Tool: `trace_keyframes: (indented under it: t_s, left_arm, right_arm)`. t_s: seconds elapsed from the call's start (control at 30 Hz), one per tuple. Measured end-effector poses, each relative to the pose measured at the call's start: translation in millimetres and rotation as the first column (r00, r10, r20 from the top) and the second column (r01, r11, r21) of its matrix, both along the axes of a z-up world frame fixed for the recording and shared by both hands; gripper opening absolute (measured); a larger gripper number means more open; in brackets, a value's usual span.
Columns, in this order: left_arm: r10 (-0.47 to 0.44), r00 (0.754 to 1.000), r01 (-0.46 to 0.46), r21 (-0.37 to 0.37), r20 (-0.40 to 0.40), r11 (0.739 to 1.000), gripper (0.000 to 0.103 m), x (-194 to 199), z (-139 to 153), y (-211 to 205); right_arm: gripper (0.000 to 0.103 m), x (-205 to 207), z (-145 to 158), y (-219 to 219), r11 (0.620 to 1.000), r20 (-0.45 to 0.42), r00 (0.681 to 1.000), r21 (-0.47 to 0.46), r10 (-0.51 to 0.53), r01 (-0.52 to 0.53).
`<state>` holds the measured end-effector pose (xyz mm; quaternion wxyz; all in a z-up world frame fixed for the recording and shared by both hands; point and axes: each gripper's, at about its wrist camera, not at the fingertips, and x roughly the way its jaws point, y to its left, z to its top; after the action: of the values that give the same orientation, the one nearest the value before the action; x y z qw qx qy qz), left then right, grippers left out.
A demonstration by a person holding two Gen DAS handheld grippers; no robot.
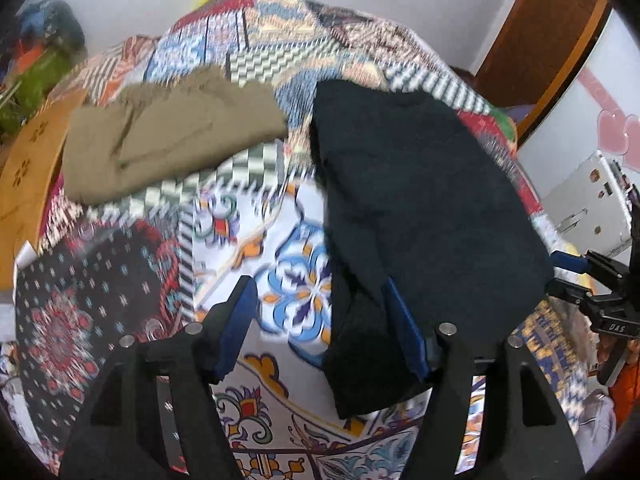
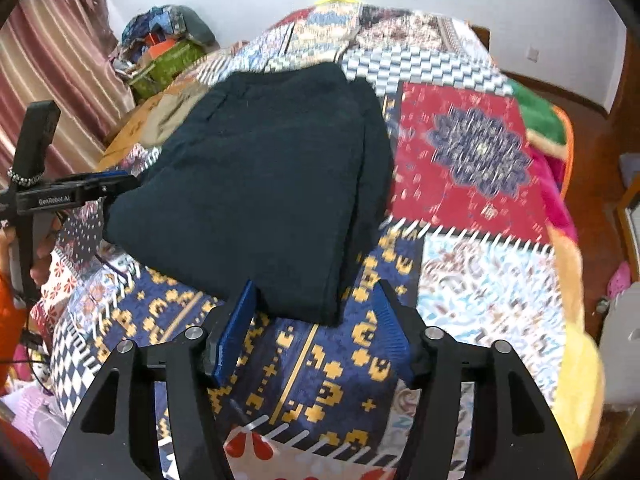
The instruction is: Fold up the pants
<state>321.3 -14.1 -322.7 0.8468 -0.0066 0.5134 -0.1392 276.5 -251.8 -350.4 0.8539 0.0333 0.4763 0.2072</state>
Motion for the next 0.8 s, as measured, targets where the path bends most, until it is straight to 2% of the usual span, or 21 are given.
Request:
trace_keyframes:
  t_s: [0.1,0.23,0.53,0.67,0.8]
  left_arm:
    - [-0.020,1.000,0.020,-0.068,0.002,0.997,0.076,8.7,15.1,-1.9]
    - [-0.045,0.999,0.044,-0.072,-0.021,0.996,0.088,32.6,14.6,-14.8]
    - [-0.125,0.974,0.104,-0.118,-0.187,0.987,0.088,69.9,-31.5,-36.8]
    - [-0.156,0.963,0.126,-0.142,-0.222,0.982,0.089,78.3,-45.9,-41.7]
    - [-0.193,0.955,0.167,-0.132,-0.223,0.977,0.097,86.6,-51.6,-51.4]
  right_arm:
    - [0.058,14.6,10.8,-8.2,0.999,0.024,1.000,0.043,-0.019,0.017]
    - [0.060,35.0,14.5,-7.6,0.998,0.046,0.998,0.045,-0.047,0.044]
    - [0.061,77.5,-11.9,-1.8,0.997,-0.028,0.999,0.072,-0.032,0.034]
    - [0.061,90.4,-26.2,1.0,0.995,-0.079,0.997,0.097,-0.006,0.013]
    - [0.063,100.2,-33.2,1.5,0.989,-0.122,0.992,0.148,0.024,-0.006]
